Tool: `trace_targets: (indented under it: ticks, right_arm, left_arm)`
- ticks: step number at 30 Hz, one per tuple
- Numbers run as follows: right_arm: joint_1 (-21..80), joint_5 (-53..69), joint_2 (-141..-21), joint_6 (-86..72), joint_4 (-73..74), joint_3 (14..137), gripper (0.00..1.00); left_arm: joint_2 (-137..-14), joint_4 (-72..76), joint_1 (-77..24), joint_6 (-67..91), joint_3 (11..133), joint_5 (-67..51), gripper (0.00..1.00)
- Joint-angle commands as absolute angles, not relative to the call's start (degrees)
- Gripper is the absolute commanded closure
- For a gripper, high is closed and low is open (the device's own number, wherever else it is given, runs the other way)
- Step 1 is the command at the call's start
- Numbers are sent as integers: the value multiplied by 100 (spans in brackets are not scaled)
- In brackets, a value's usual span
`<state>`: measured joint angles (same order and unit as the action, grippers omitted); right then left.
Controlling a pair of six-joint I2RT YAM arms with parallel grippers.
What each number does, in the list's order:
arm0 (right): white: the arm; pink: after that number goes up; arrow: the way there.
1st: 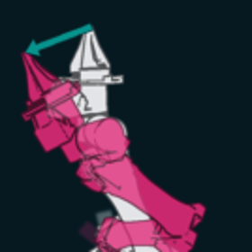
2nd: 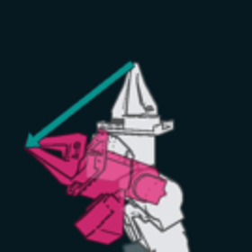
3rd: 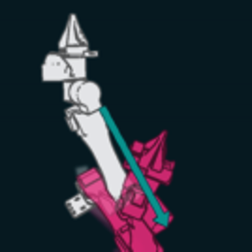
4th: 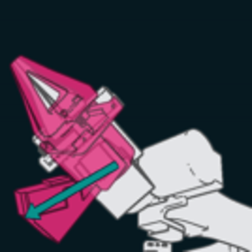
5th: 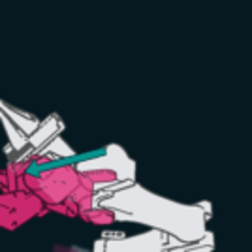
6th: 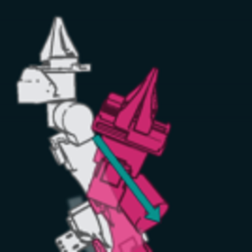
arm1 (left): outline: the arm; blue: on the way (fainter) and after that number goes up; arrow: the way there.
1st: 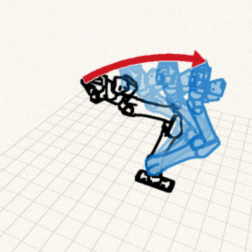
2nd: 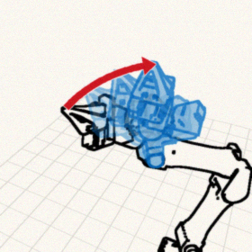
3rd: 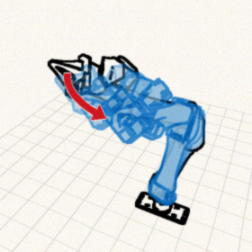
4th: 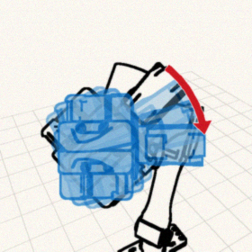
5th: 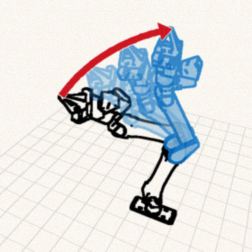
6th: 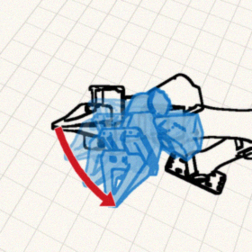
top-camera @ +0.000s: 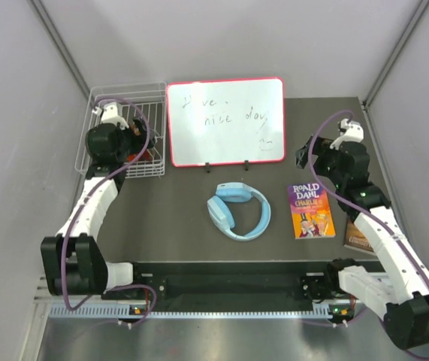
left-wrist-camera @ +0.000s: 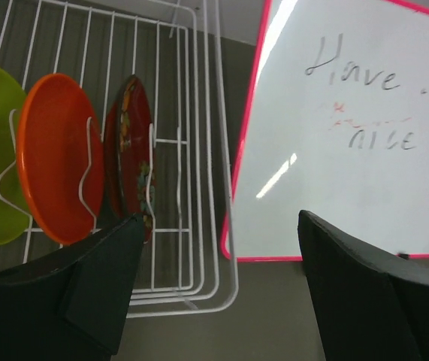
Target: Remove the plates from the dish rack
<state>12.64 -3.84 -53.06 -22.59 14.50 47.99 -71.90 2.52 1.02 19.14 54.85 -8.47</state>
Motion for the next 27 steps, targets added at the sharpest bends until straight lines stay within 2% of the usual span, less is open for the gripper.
trace_targets:
  ticks: [1,21,24,27]
  right_arm:
    - [1318,-528,-5467,-2127,1336,4781,0]
    - [1310,-422,-6152,-2118,1072,4711,0]
    - [1318,-422,-6214,-2118,1063,4693,0]
    - [1310,-422,-6240,-2118,1090,4720,1]
  left_arm:
    - [-7681,1106,105,1652,5607,-334,14]
    - [-9351,2423,27,1442,5757,949,21]
    - [-9483,2531,18,1415,5766,1125,29]
    - [-9615,2619,26,1433,5809,1222,47]
